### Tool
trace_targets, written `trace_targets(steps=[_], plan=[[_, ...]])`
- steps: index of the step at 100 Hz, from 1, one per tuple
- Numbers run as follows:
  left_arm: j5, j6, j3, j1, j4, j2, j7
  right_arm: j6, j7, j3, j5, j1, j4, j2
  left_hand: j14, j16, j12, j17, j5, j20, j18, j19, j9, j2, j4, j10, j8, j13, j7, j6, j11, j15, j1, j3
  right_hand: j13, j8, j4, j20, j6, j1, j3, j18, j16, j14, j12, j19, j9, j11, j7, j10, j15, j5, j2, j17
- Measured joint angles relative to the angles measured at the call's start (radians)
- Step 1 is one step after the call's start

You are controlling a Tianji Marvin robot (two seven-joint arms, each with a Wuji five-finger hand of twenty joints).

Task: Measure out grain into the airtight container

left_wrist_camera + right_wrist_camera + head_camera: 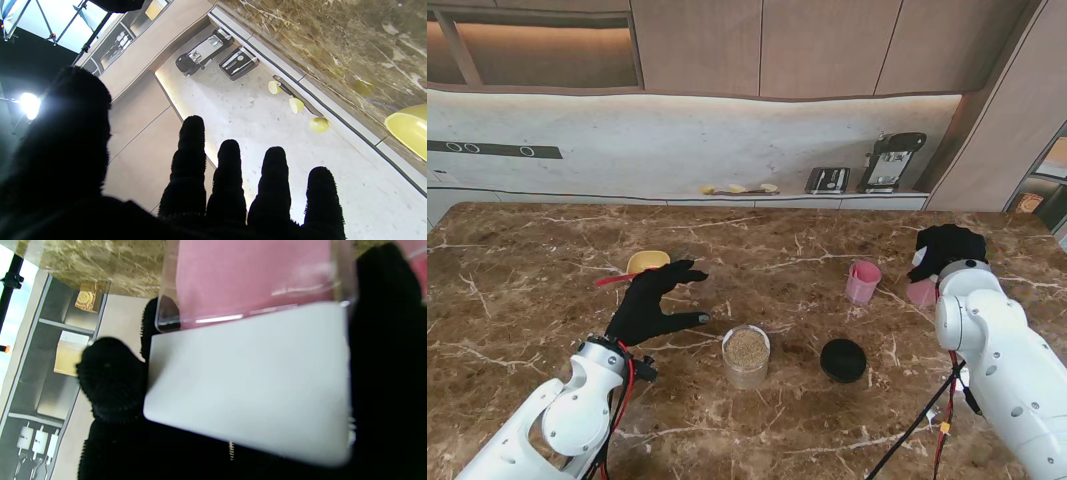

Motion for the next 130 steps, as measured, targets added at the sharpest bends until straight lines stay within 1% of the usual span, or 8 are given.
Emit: trace_targets(steps=[40,53,75,92,112,121,125,130], plan=[[-0.013,-0.002,0.027,-0.011,0.014,-0.002,0.016,0.034,0.007,-0.054,0.046,0.015,0.072,-0.001,-0.009,0.0,0.0,0.0,0.003,0.005,0.0,0.0,0.0,0.009,0.0,0.0,0.0,0.0,0.009,0.0,0.0,0.0,0.0,0.028,-0.027,0.001,-0.021,0.0,-0.001,-0.02,0.059,0.003,0.013,-0.001,0.0,-0.053,-0.041,0.0,0.0,0.0,-0.016,-0.027,0.012,-0.072],[-0.016,-0.003,0.034,-0.019,0.026,-0.006,0.022,0.038,0.008,-0.054,0.031,0.011,0.076,-0.002,-0.009,0.0,0.0,0.0,0.003,0.006,0.0,0.0,0.0,0.009,0.0,0.0,0.0,0.0,0.012,0.0,0.0,0.0,-0.001,0.031,-0.076,0.081,-0.021,0.039,0.037,-0.061,0.138,-0.005,0.016,-0.017,-0.097,-0.103,-0.104,0.01,-0.12,-0.031,-0.038,-0.032,0.03,-0.137],[-0.014,0.0,0.04,-0.023,0.037,-0.007,0.021,0.025,0.063,-0.045,-0.042,-0.001,0.061,0.002,-0.009,0.001,0.0,0.0,0.003,0.006,0.0,0.0,0.0,0.009,0.0,0.0,0.0,0.0,0.012,0.0,0.0,0.0,-0.001,0.042,-0.167,0.117,0.069,0.04,0.136,-0.16,0.215,-0.028,0.014,-0.089,-0.204,-0.218,-0.258,-0.031,-0.334,-0.118,-0.097,-0.137,0.121,-0.291],[-0.014,0.004,0.047,-0.027,0.049,-0.007,0.022,0.019,0.065,-0.041,-0.041,-0.015,0.047,0.005,-0.01,0.001,0.0,0.0,0.003,0.006,0.0,0.0,0.0,0.009,0.0,0.0,0.0,0.0,0.013,0.0,0.0,0.0,-0.002,0.042,-0.285,0.055,0.097,0.067,0.201,-0.226,0.226,-0.014,-0.034,-0.111,-0.266,-0.36,-0.393,-0.088,-0.483,-0.143,-0.204,-0.263,0.186,-0.452],[-0.012,0.004,0.049,-0.031,0.054,-0.007,0.02,-0.004,0.06,-0.011,-0.051,-0.043,0.015,0.004,-0.01,0.001,0.0,0.0,0.003,0.006,0.0,0.0,0.0,0.009,0.0,0.0,0.0,0.0,0.013,0.0,0.0,0.0,-0.002,0.042,-0.459,-0.007,0.096,0.076,0.24,-0.301,0.173,0.009,-0.125,-0.093,-0.337,-0.54,-0.517,-0.165,-0.589,-0.145,-0.37,-0.361,0.26,-0.621],[-0.011,0.004,0.051,-0.033,0.057,-0.007,0.02,-0.017,0.016,0.004,-0.05,-0.055,0.004,0.001,-0.015,0.001,0.0,0.0,0.003,0.006,0.0,0.0,0.0,0.009,0.0,0.0,0.0,0.0,0.013,0.0,0.0,0.0,-0.002,0.042,-0.517,-0.013,0.096,0.076,0.265,-0.31,0.085,0.01,-0.152,-0.086,-0.355,-0.612,-0.571,-0.181,-0.615,-0.145,-0.423,-0.411,0.345,-0.681],[-0.009,0.003,0.052,-0.035,0.059,-0.007,0.02,-0.024,-0.013,0.011,-0.047,-0.061,0.0,0.0,-0.022,0.001,0.0,0.0,0.003,0.006,0.0,0.0,0.0,0.009,0.0,0.0,0.0,0.0,0.013,0.0,0.0,0.0,-0.002,0.042,-0.545,-0.017,0.138,0.087,0.269,-0.314,-0.022,0.01,-0.169,-0.084,-0.366,-0.642,-0.59,-0.195,-0.632,-0.145,-0.443,-0.43,0.435,-0.713],[-0.008,0.002,0.053,-0.037,0.061,-0.007,0.02,-0.034,-0.04,0.021,-0.042,-0.068,-0.008,-0.003,-0.023,0.001,0.0,0.0,0.003,0.006,0.0,0.0,0.0,0.009,0.0,0.0,0.0,0.0,0.013,0.0,0.0,0.0,-0.002,0.042,-0.573,-0.023,0.159,0.089,0.277,-0.4,-0.039,0.01,-0.177,-0.082,-0.377,-0.683,-0.625,-0.2,-0.644,-0.146,-0.468,-0.455,0.443,-0.742]])
